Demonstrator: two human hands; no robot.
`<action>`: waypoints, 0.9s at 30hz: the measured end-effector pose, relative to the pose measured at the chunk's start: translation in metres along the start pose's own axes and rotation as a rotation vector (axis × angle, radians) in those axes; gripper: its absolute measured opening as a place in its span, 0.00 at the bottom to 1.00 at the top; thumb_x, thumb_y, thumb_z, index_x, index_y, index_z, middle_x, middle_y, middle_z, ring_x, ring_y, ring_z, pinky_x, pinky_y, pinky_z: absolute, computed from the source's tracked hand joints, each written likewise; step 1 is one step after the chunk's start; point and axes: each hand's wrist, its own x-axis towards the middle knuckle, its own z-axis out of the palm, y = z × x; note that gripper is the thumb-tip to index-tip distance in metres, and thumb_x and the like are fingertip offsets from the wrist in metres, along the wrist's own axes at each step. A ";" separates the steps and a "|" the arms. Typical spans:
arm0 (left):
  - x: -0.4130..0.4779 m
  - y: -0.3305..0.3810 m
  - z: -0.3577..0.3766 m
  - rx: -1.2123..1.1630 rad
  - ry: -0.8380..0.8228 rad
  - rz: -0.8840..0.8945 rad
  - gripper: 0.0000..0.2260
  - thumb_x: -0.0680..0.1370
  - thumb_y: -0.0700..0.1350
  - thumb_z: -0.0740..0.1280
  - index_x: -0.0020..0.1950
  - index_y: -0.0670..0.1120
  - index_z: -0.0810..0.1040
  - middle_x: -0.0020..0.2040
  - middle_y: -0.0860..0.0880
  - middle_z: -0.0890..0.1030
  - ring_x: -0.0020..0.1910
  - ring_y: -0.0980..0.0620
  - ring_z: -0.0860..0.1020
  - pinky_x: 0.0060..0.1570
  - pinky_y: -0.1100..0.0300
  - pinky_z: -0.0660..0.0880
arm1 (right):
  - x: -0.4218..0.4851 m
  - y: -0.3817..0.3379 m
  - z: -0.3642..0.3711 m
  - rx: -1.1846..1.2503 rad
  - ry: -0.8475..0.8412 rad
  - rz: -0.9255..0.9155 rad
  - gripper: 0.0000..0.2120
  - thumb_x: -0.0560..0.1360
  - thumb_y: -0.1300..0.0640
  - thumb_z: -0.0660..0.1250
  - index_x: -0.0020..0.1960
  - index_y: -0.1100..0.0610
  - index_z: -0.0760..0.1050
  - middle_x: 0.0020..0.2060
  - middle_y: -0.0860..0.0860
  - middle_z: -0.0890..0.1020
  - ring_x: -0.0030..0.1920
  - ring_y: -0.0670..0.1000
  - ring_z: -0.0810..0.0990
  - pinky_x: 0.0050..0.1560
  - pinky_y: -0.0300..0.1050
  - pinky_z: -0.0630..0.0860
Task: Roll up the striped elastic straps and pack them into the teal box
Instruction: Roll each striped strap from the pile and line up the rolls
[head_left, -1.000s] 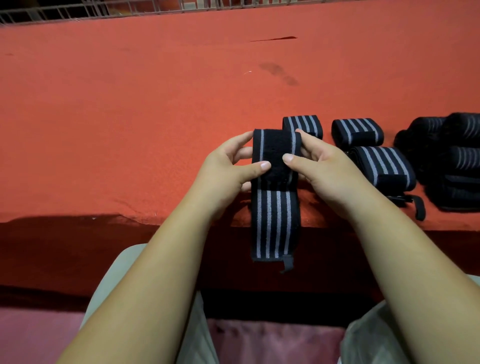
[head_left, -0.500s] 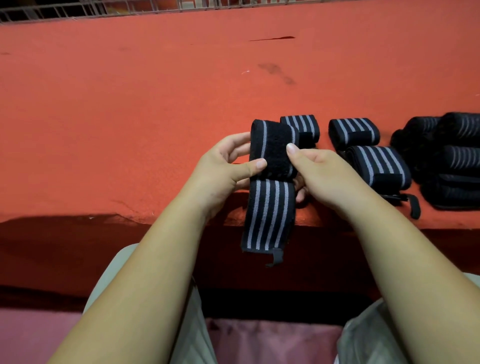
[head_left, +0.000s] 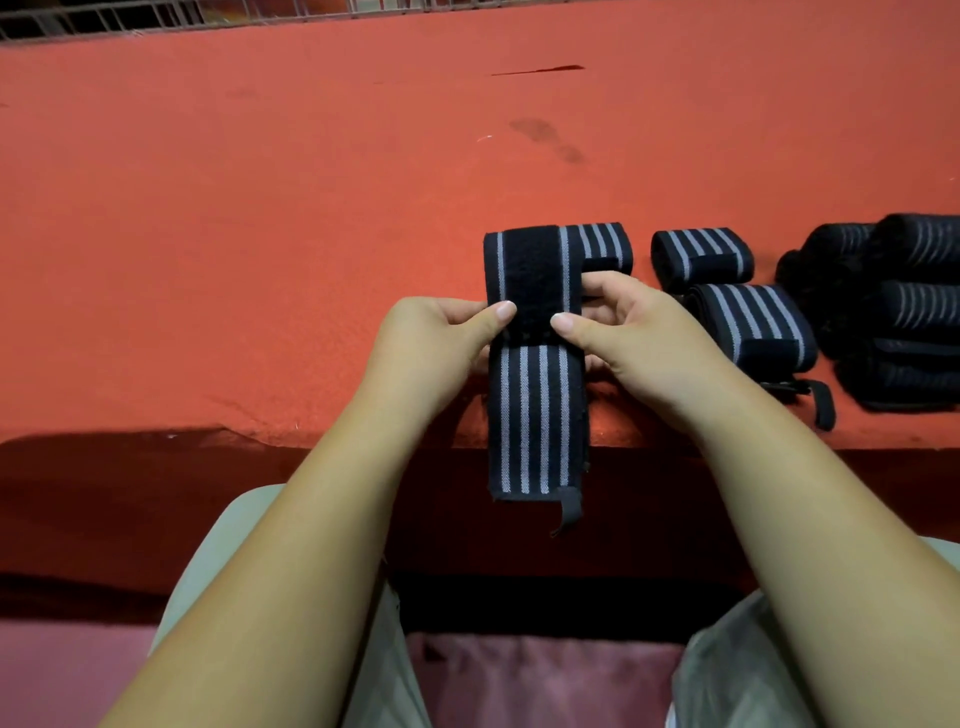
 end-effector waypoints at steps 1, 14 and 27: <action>0.000 -0.001 0.001 0.051 0.025 -0.001 0.09 0.84 0.52 0.72 0.52 0.49 0.91 0.39 0.49 0.89 0.37 0.51 0.87 0.45 0.54 0.83 | 0.000 0.000 0.000 0.005 0.002 -0.002 0.15 0.84 0.59 0.70 0.70 0.51 0.79 0.56 0.50 0.89 0.58 0.56 0.88 0.65 0.67 0.81; 0.010 -0.017 0.008 -0.253 -0.054 -0.006 0.13 0.83 0.40 0.71 0.67 0.44 0.84 0.57 0.39 0.88 0.56 0.39 0.88 0.60 0.42 0.85 | 0.004 0.002 0.000 -0.021 0.003 -0.035 0.16 0.85 0.60 0.68 0.71 0.47 0.79 0.58 0.46 0.88 0.59 0.51 0.88 0.59 0.57 0.84; 0.018 -0.014 0.000 -0.548 -0.012 -0.132 0.17 0.76 0.24 0.71 0.62 0.38 0.82 0.59 0.34 0.86 0.52 0.40 0.88 0.55 0.51 0.85 | 0.005 -0.001 -0.003 0.286 -0.040 0.320 0.20 0.86 0.39 0.63 0.72 0.47 0.78 0.49 0.57 0.86 0.44 0.56 0.86 0.47 0.51 0.85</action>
